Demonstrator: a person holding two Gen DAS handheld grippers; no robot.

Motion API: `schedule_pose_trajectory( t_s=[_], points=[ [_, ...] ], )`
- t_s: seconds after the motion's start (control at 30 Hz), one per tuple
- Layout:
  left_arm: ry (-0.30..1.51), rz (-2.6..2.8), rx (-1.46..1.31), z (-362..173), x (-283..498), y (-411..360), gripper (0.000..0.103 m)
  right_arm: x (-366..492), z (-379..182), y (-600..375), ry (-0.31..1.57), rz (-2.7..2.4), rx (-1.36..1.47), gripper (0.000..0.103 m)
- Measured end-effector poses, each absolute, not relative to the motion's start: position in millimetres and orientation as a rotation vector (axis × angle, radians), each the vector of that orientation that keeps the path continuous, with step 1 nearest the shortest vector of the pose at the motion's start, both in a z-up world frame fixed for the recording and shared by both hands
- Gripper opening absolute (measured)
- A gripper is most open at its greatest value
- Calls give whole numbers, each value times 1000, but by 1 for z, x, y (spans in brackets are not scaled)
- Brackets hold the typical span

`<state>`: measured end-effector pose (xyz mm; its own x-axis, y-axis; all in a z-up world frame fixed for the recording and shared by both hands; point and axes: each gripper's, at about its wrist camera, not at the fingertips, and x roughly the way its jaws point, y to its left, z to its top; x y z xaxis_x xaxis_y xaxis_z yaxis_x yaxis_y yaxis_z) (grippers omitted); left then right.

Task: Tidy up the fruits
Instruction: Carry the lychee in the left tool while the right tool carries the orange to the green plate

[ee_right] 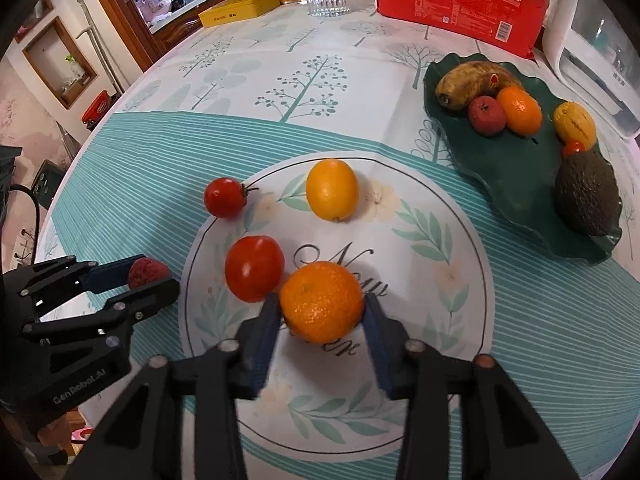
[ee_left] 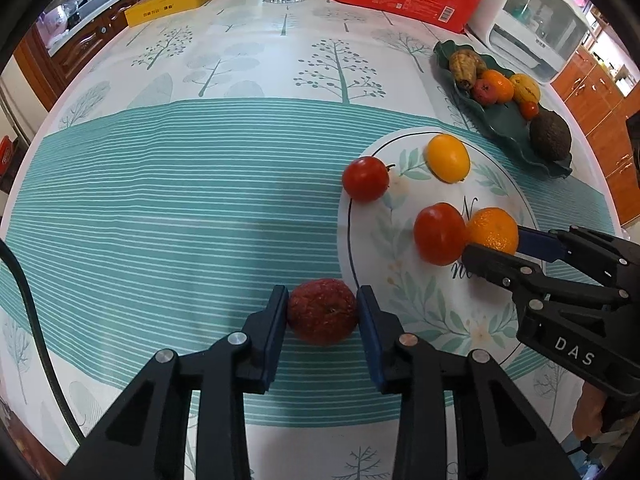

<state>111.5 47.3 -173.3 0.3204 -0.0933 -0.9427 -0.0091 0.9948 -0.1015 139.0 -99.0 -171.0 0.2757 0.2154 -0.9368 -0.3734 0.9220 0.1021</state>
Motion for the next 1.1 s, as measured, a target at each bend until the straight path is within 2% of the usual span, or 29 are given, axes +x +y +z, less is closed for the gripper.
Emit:
schedule_pose_trajectory(
  t_s=[0.33,0.77,1.1],
  points=[
    [1232,-88,-79,-166,106,37,33,128,-164,-113,1218,382,-90,39],
    [1161,-210,-30,-122,110,-9,33,109,-136,-159,1171,317,-2,39],
    [1181,-256,42,-103,119,-46,33,103,-113,-198,1133,237,59,39]
  ],
)
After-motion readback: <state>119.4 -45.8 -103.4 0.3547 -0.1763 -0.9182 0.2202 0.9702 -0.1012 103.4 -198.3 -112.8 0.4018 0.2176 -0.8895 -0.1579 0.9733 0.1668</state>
